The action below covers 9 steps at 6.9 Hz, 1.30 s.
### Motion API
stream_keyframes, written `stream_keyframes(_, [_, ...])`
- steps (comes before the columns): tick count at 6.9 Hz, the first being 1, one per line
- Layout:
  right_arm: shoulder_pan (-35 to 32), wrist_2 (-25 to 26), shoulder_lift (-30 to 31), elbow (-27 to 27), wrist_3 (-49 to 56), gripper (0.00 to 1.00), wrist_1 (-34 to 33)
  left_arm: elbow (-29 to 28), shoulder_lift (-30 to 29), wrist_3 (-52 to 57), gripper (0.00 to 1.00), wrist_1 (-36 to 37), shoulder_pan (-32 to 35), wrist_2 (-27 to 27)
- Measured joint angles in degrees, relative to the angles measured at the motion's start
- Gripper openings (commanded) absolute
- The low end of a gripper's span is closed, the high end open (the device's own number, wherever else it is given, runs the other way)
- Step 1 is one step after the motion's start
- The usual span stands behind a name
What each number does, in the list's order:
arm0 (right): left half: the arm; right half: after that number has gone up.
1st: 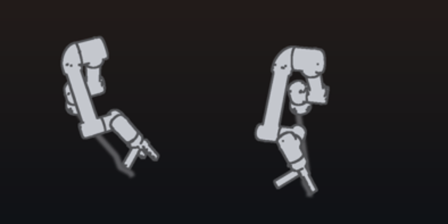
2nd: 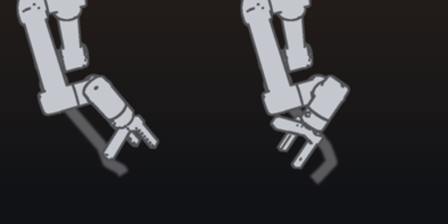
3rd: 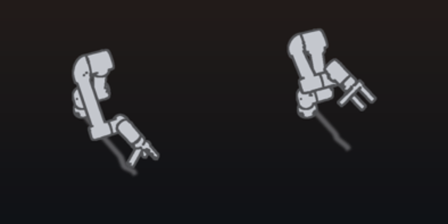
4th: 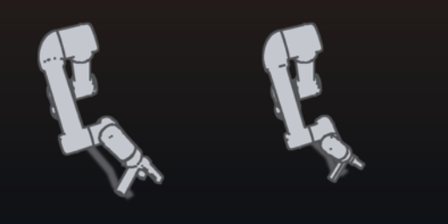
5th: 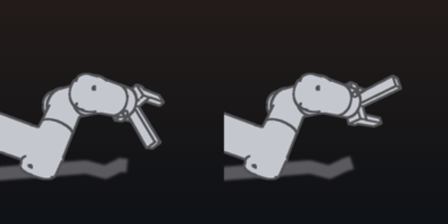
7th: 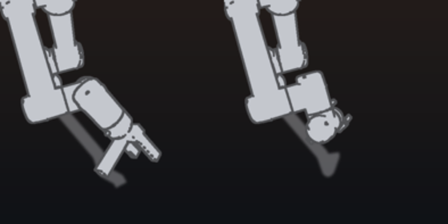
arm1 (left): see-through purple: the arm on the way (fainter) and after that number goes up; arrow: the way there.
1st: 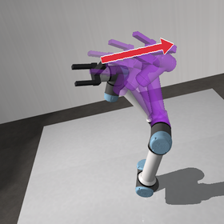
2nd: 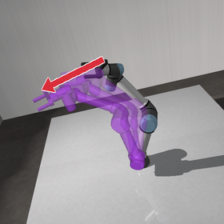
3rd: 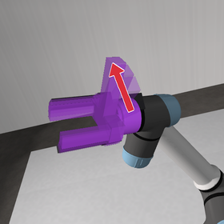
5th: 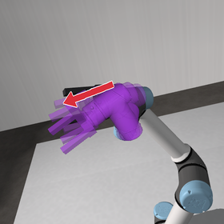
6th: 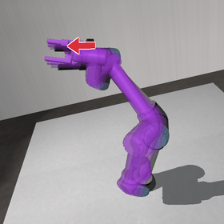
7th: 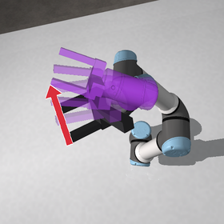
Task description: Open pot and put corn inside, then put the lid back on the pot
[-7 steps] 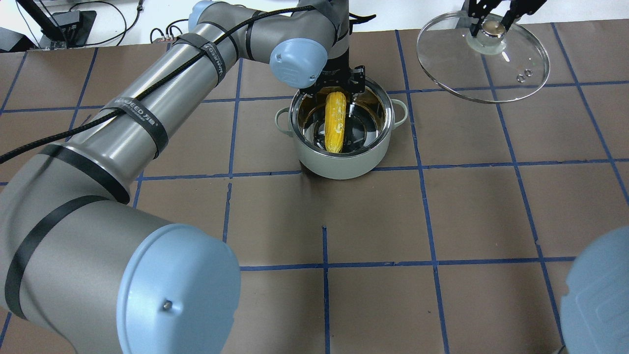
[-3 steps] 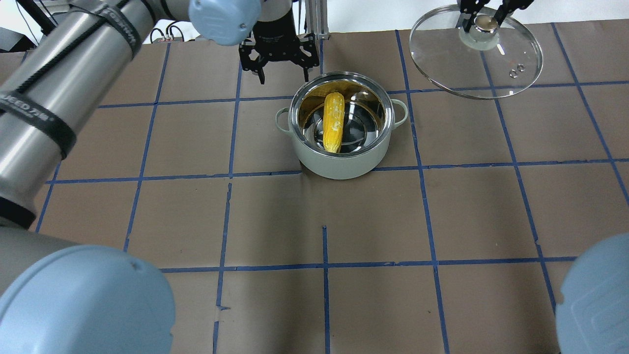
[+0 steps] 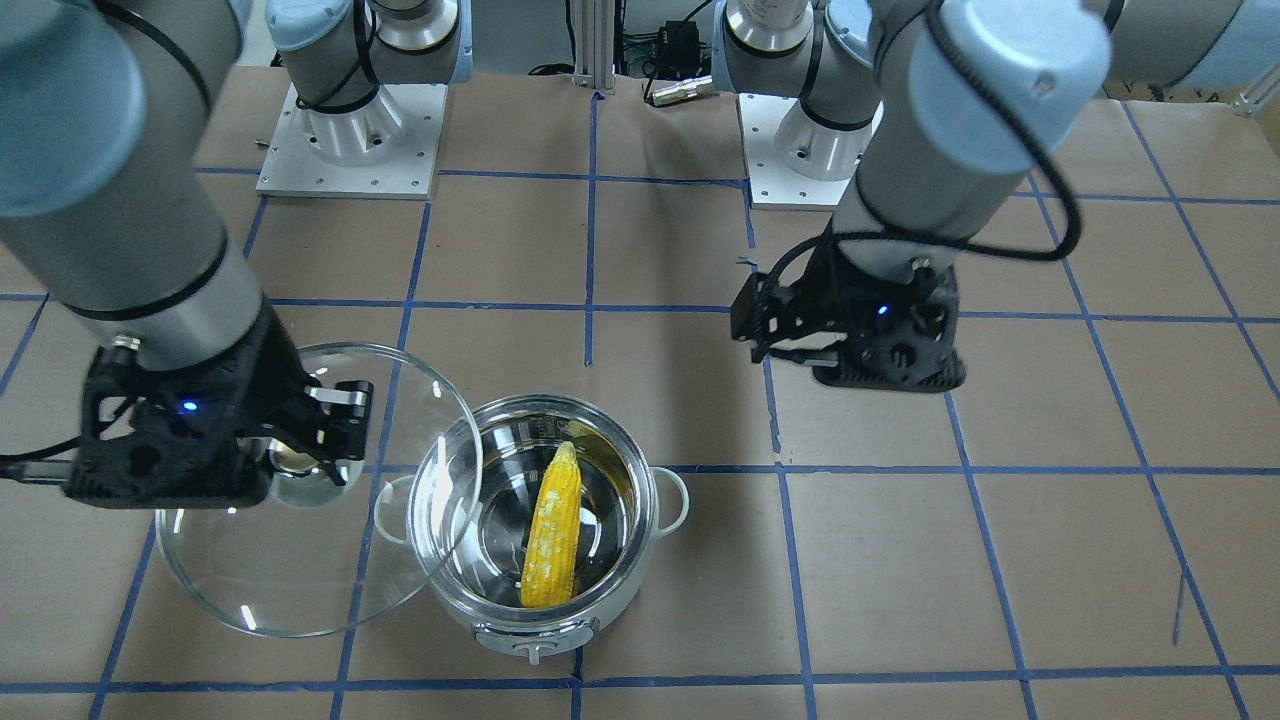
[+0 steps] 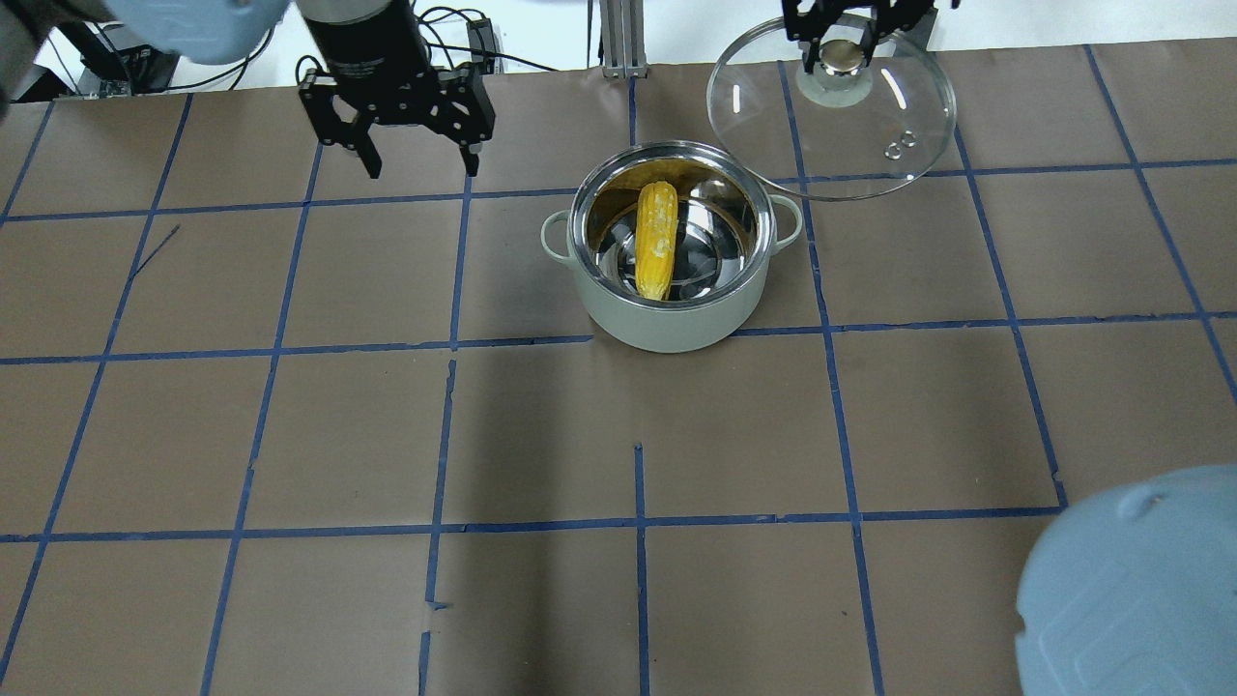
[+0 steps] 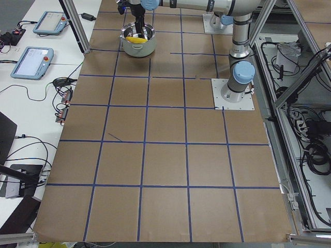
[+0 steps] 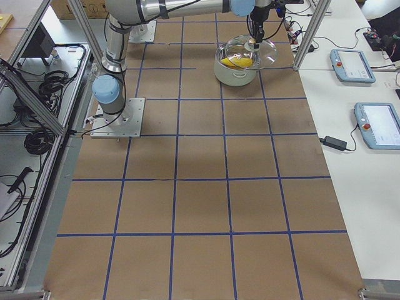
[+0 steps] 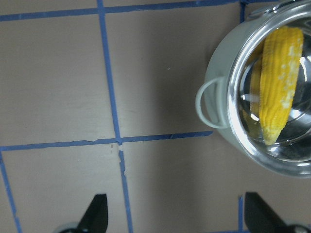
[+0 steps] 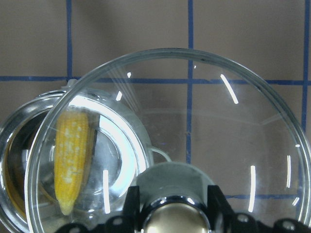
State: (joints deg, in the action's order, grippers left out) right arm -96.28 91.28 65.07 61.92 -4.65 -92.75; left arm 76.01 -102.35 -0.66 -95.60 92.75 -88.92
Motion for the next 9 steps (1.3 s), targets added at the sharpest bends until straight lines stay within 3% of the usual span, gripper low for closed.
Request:
stream_keyframes(2, [-5.11,0.39,-3.15,0.5,-4.55,0.06,-2.64,6.53,8.44,1.96,1.0,-0.09,-3.15,-2.21])
stream_keyframes(4, [-7.66,0.45,-4.53,2.89,-6.61,0.06,-5.52,7.39,9.85,1.85,1.0,-0.27,-3.47,-4.34])
stream_keyframes(6, [-8.26,0.48,-4.6,6.38,-6.99,0.06,-9.08,8.4,9.94,1.78,1.0,0.1,-3.48,-3.95])
stream_keyframes(9, [-8.45,0.4,-4.65,7.34,-8.3,0.06,-10.05,8.88,11.23,2.46,1.0,0.65,-3.83,-2.79])
